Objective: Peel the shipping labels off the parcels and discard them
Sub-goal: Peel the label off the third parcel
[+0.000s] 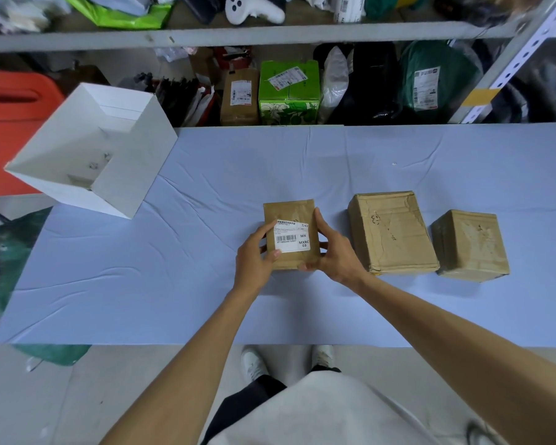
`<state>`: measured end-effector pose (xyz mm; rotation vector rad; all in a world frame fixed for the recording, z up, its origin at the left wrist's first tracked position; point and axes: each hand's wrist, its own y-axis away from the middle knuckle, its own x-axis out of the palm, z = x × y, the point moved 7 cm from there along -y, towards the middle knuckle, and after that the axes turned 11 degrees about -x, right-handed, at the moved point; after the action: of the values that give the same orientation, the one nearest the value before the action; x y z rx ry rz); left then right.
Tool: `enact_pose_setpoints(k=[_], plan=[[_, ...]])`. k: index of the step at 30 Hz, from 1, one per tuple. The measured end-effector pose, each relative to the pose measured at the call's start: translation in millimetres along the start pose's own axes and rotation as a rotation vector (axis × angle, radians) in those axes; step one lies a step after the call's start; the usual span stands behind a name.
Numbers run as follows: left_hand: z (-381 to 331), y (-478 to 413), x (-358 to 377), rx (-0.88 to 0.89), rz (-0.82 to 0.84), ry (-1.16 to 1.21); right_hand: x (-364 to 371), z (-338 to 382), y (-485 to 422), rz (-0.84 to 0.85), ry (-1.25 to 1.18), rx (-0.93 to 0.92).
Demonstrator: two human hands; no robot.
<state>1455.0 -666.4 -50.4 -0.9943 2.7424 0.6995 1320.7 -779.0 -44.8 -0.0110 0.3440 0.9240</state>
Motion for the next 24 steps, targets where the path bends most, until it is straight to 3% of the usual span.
enact_pose_setpoints(k=[24], plan=[[-5.0,-2.4,-2.3,0.023,0.016,-0.051,0.4,-0.4,0.6,0.000,0.025,-0.001]])
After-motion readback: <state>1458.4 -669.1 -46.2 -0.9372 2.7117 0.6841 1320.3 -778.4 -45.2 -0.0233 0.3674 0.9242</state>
